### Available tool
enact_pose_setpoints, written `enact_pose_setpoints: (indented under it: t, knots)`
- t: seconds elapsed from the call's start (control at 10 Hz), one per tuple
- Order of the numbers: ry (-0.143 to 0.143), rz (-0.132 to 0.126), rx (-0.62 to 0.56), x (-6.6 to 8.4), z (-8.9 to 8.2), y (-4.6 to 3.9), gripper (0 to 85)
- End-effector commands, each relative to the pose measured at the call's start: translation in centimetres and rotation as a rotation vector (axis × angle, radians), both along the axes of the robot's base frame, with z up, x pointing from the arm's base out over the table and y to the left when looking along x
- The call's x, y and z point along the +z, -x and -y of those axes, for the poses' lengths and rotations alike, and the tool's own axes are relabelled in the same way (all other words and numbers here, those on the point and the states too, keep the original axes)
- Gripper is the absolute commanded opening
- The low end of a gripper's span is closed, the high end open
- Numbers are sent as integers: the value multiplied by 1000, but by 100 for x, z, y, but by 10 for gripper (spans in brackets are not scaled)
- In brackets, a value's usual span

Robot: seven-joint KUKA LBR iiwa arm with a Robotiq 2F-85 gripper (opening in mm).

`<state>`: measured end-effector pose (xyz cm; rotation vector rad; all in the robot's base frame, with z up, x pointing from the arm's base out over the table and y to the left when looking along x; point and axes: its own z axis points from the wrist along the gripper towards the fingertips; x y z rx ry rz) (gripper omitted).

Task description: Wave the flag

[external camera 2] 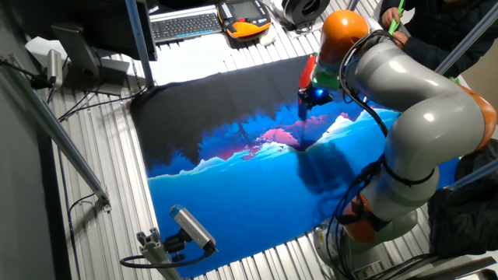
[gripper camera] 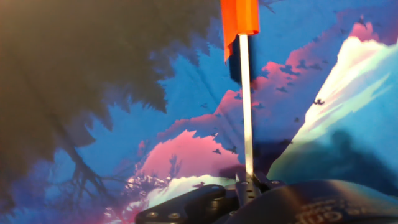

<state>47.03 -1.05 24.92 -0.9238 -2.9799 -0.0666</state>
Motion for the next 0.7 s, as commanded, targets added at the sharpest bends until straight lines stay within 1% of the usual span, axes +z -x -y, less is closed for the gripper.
enact_pose_setpoints:
  t: [0.0,0.1,0.2,0.3,0.5,0.6]
  knots:
    - [-2,0,-985,0,1,-1,0]
    - [6,-3,-988,0,-12,2,0]
    - [3,0,-946,0,-14,0,0]
    - [-17,6,-896,-3,-10,-6,0]
    - [-73,16,-741,-7,3,-10,0]
    - [-76,13,-658,-8,4,-10,0]
